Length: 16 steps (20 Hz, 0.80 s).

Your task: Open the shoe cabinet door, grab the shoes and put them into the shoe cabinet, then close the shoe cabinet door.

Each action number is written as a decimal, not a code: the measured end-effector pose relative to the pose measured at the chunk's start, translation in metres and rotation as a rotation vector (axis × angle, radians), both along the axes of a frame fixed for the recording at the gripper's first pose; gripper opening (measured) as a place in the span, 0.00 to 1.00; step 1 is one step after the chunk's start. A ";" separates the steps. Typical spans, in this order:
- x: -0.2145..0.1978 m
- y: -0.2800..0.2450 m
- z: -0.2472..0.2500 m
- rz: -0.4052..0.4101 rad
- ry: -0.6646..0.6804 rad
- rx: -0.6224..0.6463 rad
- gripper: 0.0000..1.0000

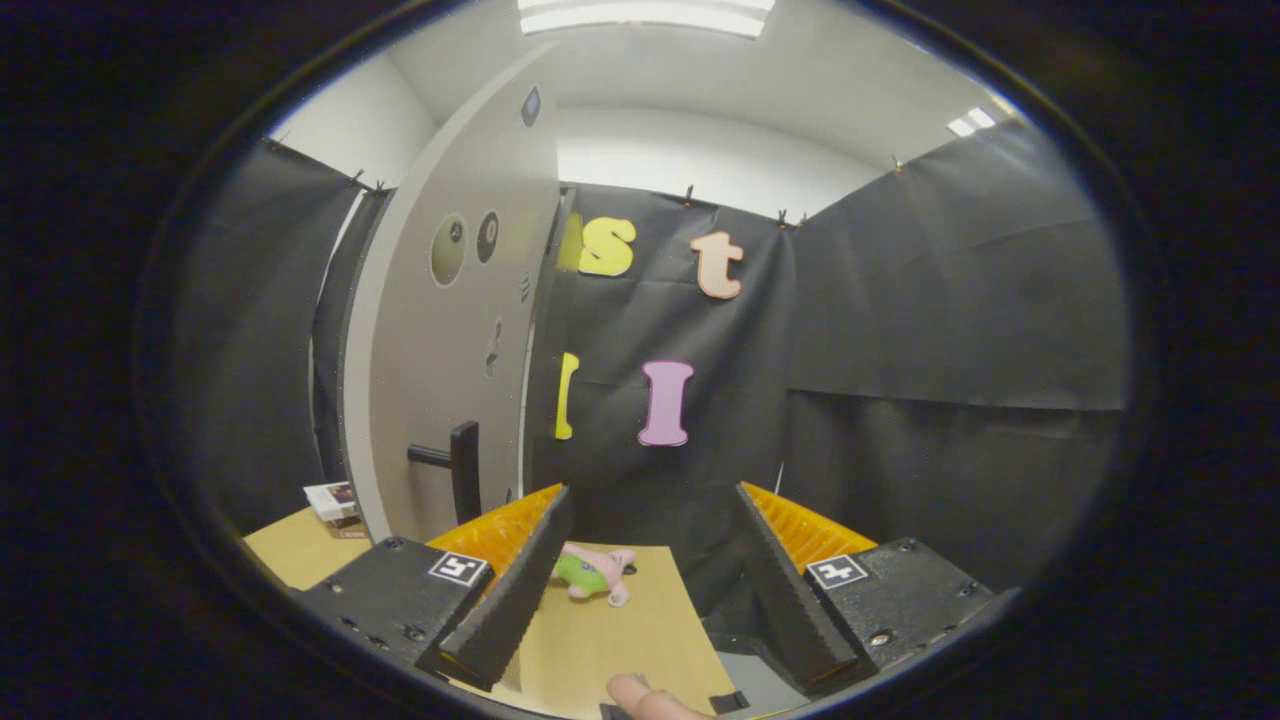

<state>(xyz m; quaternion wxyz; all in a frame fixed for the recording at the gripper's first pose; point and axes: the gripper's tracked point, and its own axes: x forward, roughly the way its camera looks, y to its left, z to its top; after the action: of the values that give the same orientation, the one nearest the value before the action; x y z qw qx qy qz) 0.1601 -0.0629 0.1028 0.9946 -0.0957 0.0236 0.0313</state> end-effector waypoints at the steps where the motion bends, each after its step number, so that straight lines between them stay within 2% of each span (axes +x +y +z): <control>1: 0.006 0.011 -0.008 0.015 -0.002 -0.006 1.00; 3: 0.008 0.023 -0.018 0.029 0.001 -0.033 1.00; 6: 0.006 0.028 -0.030 -0.019 -0.031 -0.058 0.95; 9: -0.003 0.036 -0.041 -0.064 -0.078 -0.079 0.94; 12: -0.008 0.049 -0.045 -0.081 -0.078 -0.021 0.93; 16: -0.011 0.072 -0.055 -0.037 -0.042 0.058 0.92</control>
<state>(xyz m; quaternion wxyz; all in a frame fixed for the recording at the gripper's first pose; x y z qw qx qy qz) 0.1487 0.0095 0.0480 0.9977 -0.0668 0.0037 0.0116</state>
